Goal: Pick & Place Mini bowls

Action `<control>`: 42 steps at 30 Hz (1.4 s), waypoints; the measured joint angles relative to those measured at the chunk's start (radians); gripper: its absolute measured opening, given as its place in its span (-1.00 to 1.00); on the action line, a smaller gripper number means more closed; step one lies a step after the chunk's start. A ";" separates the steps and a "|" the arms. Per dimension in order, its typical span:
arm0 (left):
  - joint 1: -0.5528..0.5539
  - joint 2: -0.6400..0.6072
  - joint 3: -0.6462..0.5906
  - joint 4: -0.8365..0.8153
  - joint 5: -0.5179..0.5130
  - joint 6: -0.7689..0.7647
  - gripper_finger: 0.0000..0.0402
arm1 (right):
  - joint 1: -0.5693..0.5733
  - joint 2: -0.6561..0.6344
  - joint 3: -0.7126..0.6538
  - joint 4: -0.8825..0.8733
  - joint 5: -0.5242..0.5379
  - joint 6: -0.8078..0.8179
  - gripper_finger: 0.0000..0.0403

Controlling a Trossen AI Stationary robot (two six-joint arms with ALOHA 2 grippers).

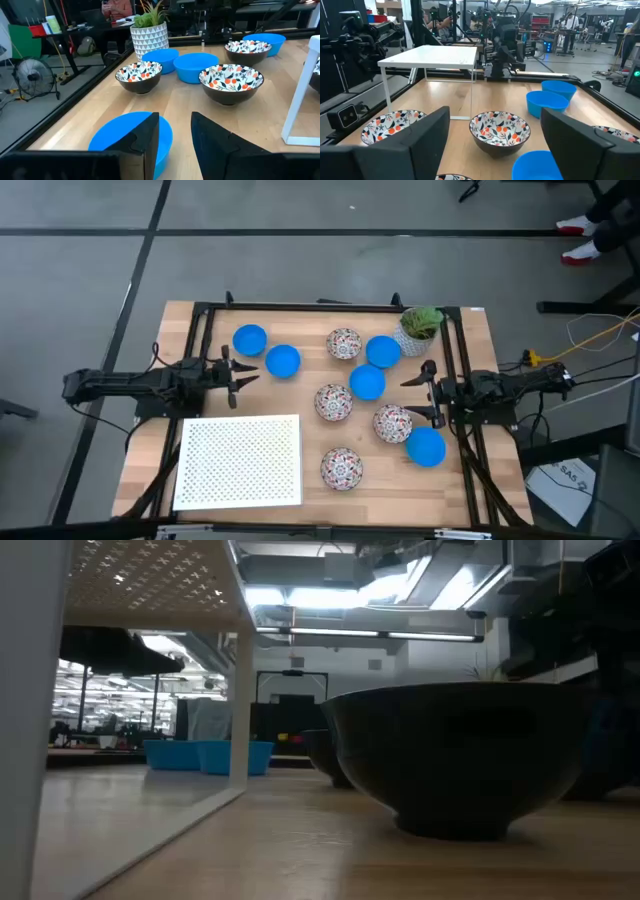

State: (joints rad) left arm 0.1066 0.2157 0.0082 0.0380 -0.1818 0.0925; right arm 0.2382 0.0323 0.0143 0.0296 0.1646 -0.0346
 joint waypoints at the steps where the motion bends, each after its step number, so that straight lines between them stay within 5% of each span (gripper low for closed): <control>1: 0.000 0.000 0.000 0.000 0.000 0.000 -0.47 | 0.000 0.000 0.000 0.000 0.000 0.000 0.53; 33: 0.000 0.000 0.000 0.000 0.000 0.000 -0.47 | 0.000 0.002 0.008 -0.016 0.000 0.000 0.53; 42: 0.000 0.000 0.000 0.000 0.000 0.000 -0.45 | 0.000 0.221 0.342 -0.343 0.000 0.000 0.53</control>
State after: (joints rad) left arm 0.1066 0.2160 0.0082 0.0377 -0.1816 0.0925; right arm 0.2380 0.2529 0.3560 -0.3136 0.1646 -0.0349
